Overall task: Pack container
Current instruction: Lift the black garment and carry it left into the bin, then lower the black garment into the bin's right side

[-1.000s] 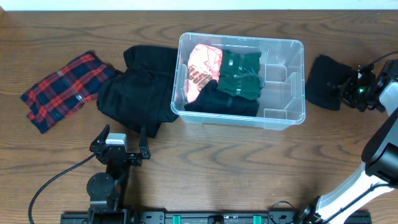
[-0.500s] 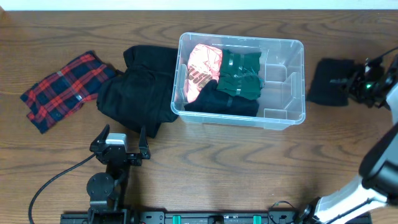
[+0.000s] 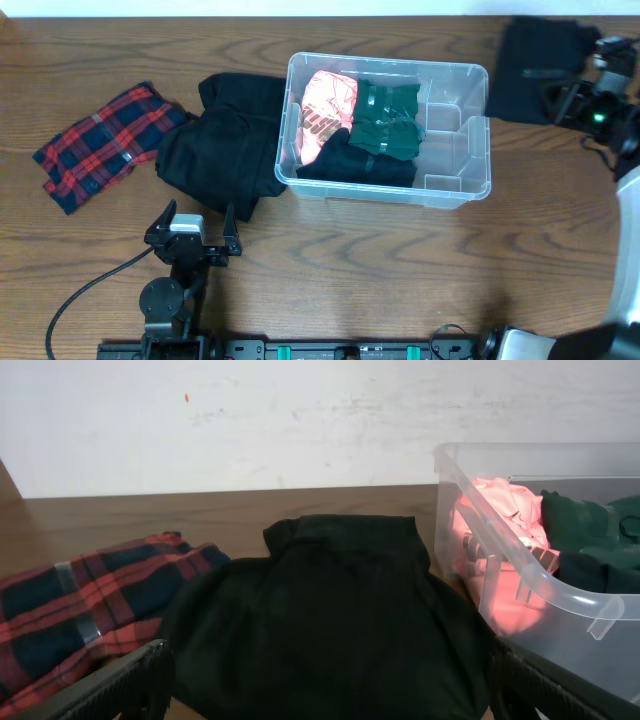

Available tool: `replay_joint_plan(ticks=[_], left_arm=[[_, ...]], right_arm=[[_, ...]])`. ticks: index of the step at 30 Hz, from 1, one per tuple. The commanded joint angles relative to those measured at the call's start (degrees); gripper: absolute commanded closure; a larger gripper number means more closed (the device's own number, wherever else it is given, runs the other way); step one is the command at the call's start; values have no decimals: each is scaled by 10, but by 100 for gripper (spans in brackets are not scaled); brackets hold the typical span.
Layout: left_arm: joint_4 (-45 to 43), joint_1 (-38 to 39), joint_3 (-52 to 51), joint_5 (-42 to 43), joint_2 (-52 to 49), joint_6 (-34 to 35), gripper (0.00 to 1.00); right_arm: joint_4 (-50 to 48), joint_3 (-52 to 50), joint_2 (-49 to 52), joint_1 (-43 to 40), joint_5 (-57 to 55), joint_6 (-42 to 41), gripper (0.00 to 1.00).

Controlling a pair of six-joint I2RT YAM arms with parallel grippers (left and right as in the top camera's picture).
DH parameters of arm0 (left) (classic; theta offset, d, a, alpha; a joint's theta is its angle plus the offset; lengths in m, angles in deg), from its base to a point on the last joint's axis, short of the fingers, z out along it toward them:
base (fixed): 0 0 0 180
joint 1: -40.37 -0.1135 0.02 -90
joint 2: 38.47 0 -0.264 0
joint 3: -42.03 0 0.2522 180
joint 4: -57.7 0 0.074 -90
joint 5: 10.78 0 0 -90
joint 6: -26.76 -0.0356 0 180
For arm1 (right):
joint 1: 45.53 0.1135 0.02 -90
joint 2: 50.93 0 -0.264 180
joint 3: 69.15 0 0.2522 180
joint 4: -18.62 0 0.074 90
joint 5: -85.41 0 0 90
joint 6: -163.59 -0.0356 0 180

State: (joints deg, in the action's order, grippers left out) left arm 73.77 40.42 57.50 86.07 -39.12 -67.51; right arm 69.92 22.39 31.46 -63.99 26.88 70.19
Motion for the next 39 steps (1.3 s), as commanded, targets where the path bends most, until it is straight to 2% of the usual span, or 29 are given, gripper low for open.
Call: replay_joint_plan(ticks=[1,7,16,23,29,39], left_arm=[[10,-2,-15,1,0,5,2],[10,-2,-15,2,0,5,2],[10,-2,-15,2,0,5,2],[10,-2,-15,2,0,5,2],[10,-2,-15,1,0,5,2],[10,-2,-15,1,0,5,2]], right_arm=[[-3,11,-23,53,24,7,99],[13,9,-6,136,-49,6,99],[19,8,67,216,-124,-65,99],[43,8,123,242,-194,-115,99],[72,8,129,243,-257,-116,99],[72,2,137,245,-254,-112,99]])
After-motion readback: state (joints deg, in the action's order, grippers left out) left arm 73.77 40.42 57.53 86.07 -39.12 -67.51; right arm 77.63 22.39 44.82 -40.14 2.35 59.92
